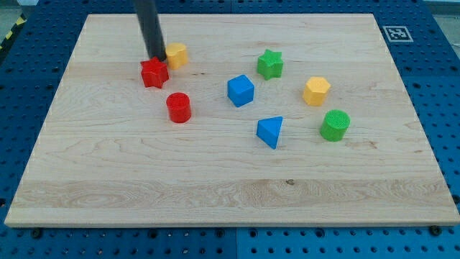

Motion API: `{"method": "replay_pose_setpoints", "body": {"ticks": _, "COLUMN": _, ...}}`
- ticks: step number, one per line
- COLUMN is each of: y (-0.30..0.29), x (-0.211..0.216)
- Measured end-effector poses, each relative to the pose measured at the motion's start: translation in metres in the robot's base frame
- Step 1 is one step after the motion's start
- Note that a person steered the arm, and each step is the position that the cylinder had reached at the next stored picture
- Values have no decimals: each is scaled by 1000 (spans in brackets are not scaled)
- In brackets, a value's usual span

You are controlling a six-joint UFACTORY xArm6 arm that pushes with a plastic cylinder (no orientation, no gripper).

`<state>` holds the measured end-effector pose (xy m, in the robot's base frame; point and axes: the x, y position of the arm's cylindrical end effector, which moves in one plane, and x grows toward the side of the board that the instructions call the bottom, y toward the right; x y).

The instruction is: Move the yellow heart near the green star

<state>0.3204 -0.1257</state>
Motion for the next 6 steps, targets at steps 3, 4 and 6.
{"method": "replay_pose_setpoints", "body": {"ticks": 3, "y": -16, "x": -7}}
{"method": "replay_pose_setpoints", "body": {"ticks": 4, "y": -15, "x": -7}}
{"method": "replay_pose_setpoints", "body": {"ticks": 6, "y": 47, "x": -7}}
